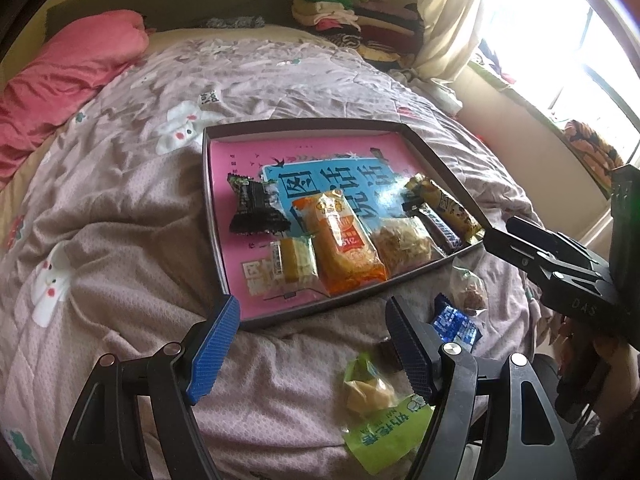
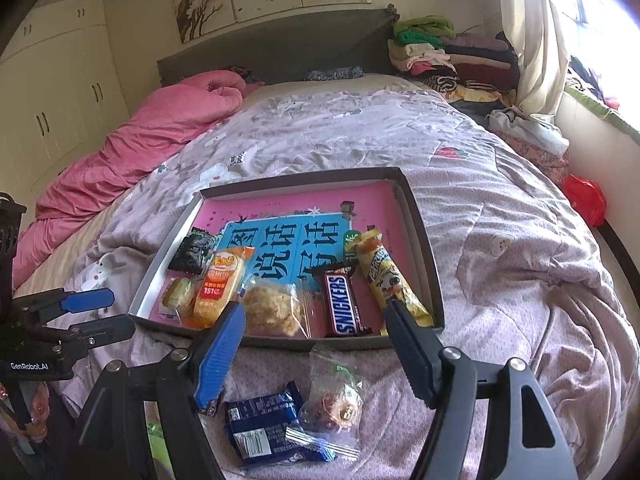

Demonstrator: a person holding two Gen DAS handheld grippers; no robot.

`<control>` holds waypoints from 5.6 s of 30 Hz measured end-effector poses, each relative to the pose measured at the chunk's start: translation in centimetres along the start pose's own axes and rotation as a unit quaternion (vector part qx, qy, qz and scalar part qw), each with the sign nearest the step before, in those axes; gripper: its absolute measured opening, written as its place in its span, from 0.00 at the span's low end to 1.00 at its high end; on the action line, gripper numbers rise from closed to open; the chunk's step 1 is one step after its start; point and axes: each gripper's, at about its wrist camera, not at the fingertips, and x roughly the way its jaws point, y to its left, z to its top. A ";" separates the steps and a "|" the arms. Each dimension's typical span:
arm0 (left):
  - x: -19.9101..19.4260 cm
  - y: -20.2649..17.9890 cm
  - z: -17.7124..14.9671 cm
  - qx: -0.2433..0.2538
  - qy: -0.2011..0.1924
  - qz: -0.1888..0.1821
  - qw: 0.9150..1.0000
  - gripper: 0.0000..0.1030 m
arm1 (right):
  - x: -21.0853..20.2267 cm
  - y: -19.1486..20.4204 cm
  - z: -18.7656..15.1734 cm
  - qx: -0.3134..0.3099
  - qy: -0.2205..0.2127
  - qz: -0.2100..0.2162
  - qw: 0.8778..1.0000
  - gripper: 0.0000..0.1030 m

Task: Organize snacks
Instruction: 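Withdraw both open tools from the tray toward the snacks on the bedspread, then grasp the clear cookie bag with the right tool while the left grasps the green-labelled bag, then carry the cookie bag and green-labelled bag into the tray and release both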

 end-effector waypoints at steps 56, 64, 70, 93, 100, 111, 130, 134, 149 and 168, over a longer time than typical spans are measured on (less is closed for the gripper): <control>4.4 -1.5 -5.8 -0.032 0.110 -0.006 0.993 0.72 | 2.6 -0.7 -5.2 -0.012 0.083 -0.003 0.996 0.70; 4.7 -2.4 -5.8 -0.019 0.113 0.003 0.993 0.70 | 3.4 -1.6 -5.8 0.012 0.094 0.015 0.995 0.67; 5.1 -2.1 -5.8 -0.022 0.114 0.000 0.993 0.70 | 3.7 -2.3 -5.8 0.035 0.094 0.039 0.994 0.54; 5.4 -2.1 -5.0 -0.020 0.106 -0.019 0.994 0.37 | 3.9 -3.5 -5.8 0.085 0.090 0.083 0.989 0.47; 4.7 -0.9 -4.6 -0.043 0.102 -0.031 0.993 0.37 | 3.4 -3.9 -5.5 0.086 0.081 0.073 0.990 0.47; 3.4 1.8 -3.7 -0.075 0.072 -0.010 0.994 0.37 | 2.8 -3.8 -5.3 0.083 0.071 0.073 0.991 0.47; 0.0 1.9 -1.9 -0.047 -0.020 0.000 0.999 0.37 | 1.4 -1.7 -3.8 0.062 0.051 0.085 0.993 0.47; -0.8 2.0 -1.7 -0.047 -0.039 0.000 0.998 0.37 | 1.0 -1.3 -3.4 0.054 0.043 0.081 0.994 0.47; -2.0 2.2 -1.1 -0.040 -0.074 0.010 0.996 0.37 | 0.0 -0.6 -1.8 0.032 0.013 0.063 0.997 0.47; -0.5 3.1 1.1 -0.034 -0.092 0.032 0.995 0.37 | 1.5 -1.8 -0.1 0.026 -0.001 0.032 0.999 0.47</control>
